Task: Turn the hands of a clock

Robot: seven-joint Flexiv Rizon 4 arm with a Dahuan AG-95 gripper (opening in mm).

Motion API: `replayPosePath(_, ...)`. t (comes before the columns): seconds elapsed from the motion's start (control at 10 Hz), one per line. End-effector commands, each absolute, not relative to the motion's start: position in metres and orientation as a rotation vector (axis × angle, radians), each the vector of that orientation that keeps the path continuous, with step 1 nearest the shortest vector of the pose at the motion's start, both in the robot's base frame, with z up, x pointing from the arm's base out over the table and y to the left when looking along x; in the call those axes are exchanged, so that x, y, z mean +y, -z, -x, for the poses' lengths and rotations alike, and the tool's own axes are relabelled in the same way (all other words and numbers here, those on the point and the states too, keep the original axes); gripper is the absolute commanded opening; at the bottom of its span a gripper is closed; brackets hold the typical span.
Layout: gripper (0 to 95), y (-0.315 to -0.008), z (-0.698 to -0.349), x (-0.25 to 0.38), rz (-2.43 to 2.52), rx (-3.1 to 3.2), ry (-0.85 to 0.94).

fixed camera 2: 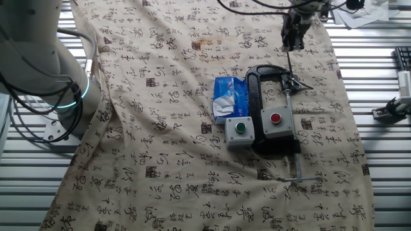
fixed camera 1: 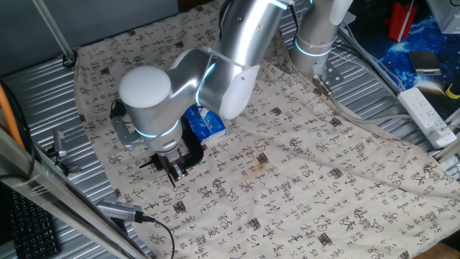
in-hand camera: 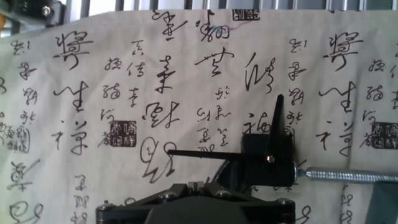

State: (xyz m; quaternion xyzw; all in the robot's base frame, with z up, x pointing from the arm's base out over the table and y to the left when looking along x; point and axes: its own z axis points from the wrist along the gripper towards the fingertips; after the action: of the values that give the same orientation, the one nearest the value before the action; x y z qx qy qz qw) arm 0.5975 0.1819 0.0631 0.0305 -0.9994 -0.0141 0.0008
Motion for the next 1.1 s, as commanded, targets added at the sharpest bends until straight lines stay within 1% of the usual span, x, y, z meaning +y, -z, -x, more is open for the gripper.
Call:
replayPosePath(0.1, 0.0, -0.063, -0.597, 0.183, -0.088, -3.139, 0.044)
replayPosePath(0.6, 0.0, -0.051, -0.602, 0.201, -0.064, -3.144, 0.036)
replayPosePath(1.1, 0.0, -0.048, -0.603, 0.203, -0.066, -3.138, 0.033)
